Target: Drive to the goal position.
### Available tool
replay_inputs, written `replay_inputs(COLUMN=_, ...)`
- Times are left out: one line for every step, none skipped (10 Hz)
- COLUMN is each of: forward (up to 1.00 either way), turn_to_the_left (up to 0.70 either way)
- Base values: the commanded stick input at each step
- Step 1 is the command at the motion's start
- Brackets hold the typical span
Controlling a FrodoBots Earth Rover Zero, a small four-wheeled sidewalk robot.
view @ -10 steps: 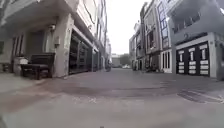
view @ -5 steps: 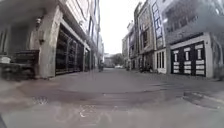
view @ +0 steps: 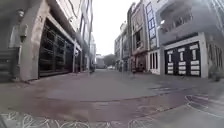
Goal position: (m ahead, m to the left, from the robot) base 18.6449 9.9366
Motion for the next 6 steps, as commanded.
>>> replay_inputs(forward=1.00, turn_to_the_left=0.06)
replay_inputs(forward=1.00, turn_to_the_left=0.06)
replay_inputs(forward=1.00, turn_to_the_left=0.06)
replay_inputs(forward=1.00, turn_to_the_left=0.06)
replay_inputs(forward=1.00, turn_to_the_left=0.06)
replay_inputs(forward=1.00, turn_to_the_left=0.06)
